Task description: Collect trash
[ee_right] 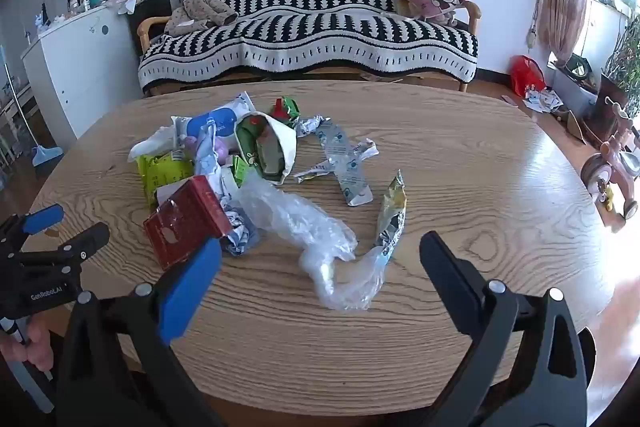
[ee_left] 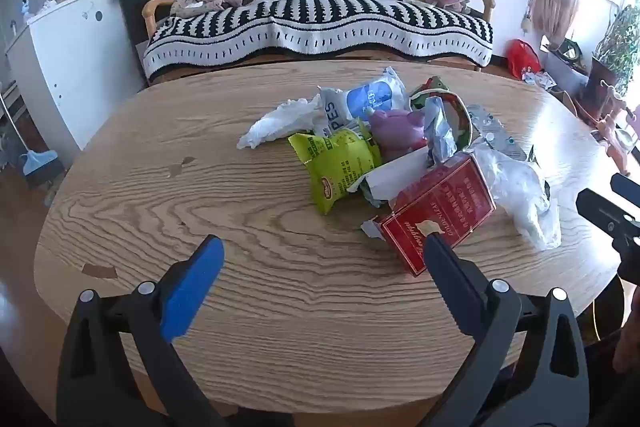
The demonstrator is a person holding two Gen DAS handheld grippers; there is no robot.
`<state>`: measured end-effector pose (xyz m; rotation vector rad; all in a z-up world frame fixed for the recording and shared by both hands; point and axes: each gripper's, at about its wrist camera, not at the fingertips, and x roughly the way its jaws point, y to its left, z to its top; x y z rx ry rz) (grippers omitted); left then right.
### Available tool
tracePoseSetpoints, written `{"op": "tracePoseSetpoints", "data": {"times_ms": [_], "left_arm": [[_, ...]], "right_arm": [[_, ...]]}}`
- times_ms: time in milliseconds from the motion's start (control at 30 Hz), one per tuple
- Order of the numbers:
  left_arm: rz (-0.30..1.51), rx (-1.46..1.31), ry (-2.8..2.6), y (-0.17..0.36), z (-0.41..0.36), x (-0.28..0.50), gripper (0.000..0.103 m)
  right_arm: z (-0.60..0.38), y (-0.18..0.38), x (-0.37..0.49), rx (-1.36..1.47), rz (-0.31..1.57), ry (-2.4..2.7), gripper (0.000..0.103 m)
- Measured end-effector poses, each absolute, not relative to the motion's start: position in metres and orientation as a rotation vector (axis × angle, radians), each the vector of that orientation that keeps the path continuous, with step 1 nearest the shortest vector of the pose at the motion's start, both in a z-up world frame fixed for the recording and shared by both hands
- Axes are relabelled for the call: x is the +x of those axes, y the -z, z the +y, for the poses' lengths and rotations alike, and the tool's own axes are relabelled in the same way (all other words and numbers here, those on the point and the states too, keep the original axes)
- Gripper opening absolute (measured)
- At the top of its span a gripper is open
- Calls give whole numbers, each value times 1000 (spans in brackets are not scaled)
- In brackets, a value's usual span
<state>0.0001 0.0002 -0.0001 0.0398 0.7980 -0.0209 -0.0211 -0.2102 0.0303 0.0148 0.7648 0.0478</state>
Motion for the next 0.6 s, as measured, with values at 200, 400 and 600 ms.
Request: {"op": "tracePoseSetpoints", "data": {"times_ms": [200, 400, 600], "left_arm": [[829, 13, 31, 6, 10, 0, 97], [843, 16, 14, 6, 6, 4, 97], [840, 19, 19, 6, 4, 5, 97]], "right_arm": [[-208, -30, -21, 11, 762, -58, 96], [-200, -32, -21, 9, 756, -64, 96], [-207, -34, -24, 22, 763, -64, 96]]}}
